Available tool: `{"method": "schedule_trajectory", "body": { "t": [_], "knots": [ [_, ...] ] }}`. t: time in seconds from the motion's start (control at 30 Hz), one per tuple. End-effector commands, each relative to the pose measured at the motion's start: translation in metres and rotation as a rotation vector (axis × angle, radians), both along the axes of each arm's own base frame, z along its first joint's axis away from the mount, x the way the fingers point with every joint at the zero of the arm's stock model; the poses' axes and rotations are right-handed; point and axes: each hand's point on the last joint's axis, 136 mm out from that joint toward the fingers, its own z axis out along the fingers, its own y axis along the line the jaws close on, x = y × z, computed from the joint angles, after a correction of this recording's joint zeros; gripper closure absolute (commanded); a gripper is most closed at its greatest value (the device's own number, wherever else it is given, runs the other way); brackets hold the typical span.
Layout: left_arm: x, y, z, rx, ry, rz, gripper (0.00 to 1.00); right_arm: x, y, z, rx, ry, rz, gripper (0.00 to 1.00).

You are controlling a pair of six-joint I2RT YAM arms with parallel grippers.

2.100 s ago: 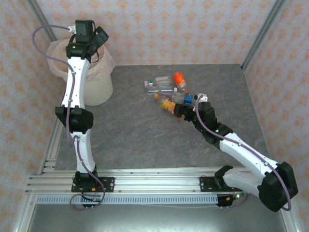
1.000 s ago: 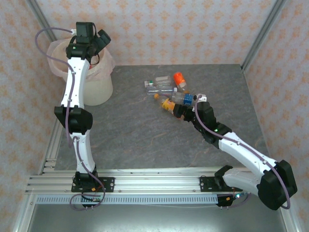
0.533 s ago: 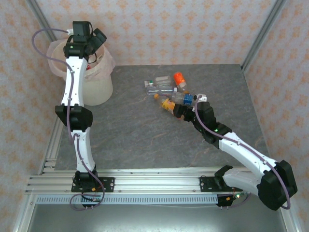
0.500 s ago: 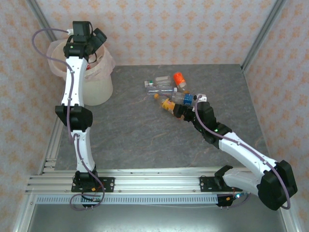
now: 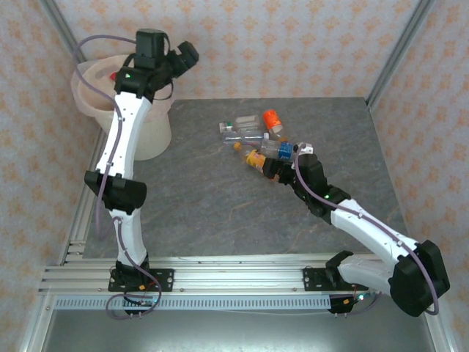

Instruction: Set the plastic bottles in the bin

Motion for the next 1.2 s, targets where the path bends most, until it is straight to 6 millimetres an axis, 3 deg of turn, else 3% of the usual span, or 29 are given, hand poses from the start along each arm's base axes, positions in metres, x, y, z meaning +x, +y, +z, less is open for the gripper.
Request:
{"method": "schedule_trajectory", "body": {
  "t": [0.0,0.07,0.27,0.33,0.63,0.9,1.17],
  "knots": [
    [-0.02,-0.021,0.002,0.088,-0.024,0.02,0.0,0.01,-0.003,0.008,0.026,0.005,0.001,0.01],
    [-0.034,-0.04,-0.006,0.13,-0.027,0.015,0.0,0.014,-0.006,0.001,0.035,0.036,0.005,0.01],
    [-0.062,-0.094,-0.059,0.176,0.021,0.028,0.0,0.023,-0.006,-0.024,0.014,0.154,0.102,0.01],
    [-0.068,-0.116,-0.089,0.155,0.066,0.013,0.0,0.026,-0.005,-0.031,-0.011,0.195,0.121,0.0],
    [-0.089,-0.166,-0.238,0.011,0.368,0.135,0.0,0.036,-0.024,-0.037,0.004,0.21,-0.025,0.01],
    [-0.083,-0.208,-0.29,-0.059,0.487,0.076,0.0,0.027,-0.037,-0.039,-0.052,0.211,-0.059,0.01],
    [-0.072,-0.211,-0.318,0.012,0.517,0.093,0.02,0.021,-0.038,-0.04,-0.055,0.23,-0.057,0.01]
  ]
}}
